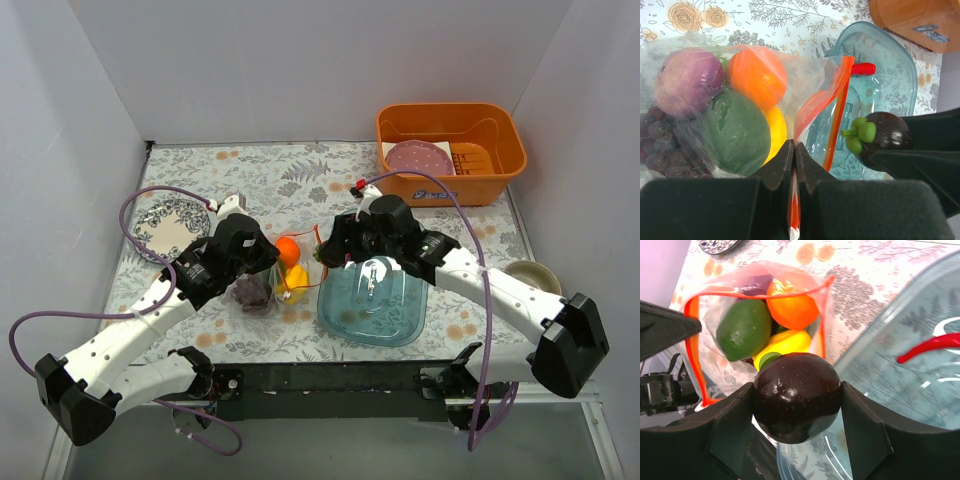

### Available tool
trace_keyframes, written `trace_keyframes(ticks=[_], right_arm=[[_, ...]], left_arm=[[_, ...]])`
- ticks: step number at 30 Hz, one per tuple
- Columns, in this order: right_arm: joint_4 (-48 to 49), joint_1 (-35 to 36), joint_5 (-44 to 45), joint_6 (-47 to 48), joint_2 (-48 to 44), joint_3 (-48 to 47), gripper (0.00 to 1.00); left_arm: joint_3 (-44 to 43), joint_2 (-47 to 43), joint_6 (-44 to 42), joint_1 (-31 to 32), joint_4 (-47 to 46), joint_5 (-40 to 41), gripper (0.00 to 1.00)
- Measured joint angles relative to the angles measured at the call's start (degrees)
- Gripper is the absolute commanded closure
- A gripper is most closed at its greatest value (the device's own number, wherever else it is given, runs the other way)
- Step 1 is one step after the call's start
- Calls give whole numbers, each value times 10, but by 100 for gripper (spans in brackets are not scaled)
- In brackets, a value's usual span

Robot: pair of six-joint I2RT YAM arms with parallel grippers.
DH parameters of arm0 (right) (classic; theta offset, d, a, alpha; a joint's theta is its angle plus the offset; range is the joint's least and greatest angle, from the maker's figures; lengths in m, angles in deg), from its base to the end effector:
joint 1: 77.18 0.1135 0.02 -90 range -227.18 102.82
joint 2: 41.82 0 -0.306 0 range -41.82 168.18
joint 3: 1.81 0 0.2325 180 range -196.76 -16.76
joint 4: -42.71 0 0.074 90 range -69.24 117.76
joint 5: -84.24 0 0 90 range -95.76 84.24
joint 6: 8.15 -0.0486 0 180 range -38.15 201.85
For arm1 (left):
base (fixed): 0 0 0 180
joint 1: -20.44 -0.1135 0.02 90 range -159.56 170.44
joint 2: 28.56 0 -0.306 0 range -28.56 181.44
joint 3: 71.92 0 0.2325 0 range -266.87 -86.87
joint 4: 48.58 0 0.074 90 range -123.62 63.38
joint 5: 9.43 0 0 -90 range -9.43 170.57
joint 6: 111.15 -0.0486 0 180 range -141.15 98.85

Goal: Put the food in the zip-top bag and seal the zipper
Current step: Pick up the fake fruit from the bin, then place the fake fruit in the zipper food storage bag.

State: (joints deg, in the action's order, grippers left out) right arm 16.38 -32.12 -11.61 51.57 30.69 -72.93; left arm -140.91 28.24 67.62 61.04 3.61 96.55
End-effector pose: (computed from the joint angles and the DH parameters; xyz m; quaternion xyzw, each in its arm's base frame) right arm 0.1863 0.1937 0.3428 -0.1361 0.8443 0.3502 0.3821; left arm 0.1394 -0.1019 0.3410 -0.4199 0.7954 -0.3245 0.2928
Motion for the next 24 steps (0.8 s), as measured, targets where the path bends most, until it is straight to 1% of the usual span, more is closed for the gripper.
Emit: trace_keyframes(ticks=[3,4,5,7,10,11,14,18,24], right_arm=[[24,14,-9,-4,39,-14,60],[31,19,-13,-6,53,-18,57],[36,24,-16,-7,68,-23,45],[42,32,-22,-8,96,-36,43],[44,43,-25,-7,129,-51,29],[44,45,-26,-7,131,-51,19],[43,47,-29,-1,131,-52,10],[38,47,-16,9,124,-52,6],[14,45,16,18,96,-52,7]], left_arm=[[0,0,0,0,0,-4,100],[0,0,1,0,0,-5,100],[0,0,1,0,0,-6,100],[0,0,2,0,0,-6,100],[0,0,4,0,0,-6,100],[0,0,4,0,0,-6,100],[0,-2,6,0,0,-6,100],[0,-2,6,0,0,-6,100],[-1,-1,5,0,0,-6,100]])
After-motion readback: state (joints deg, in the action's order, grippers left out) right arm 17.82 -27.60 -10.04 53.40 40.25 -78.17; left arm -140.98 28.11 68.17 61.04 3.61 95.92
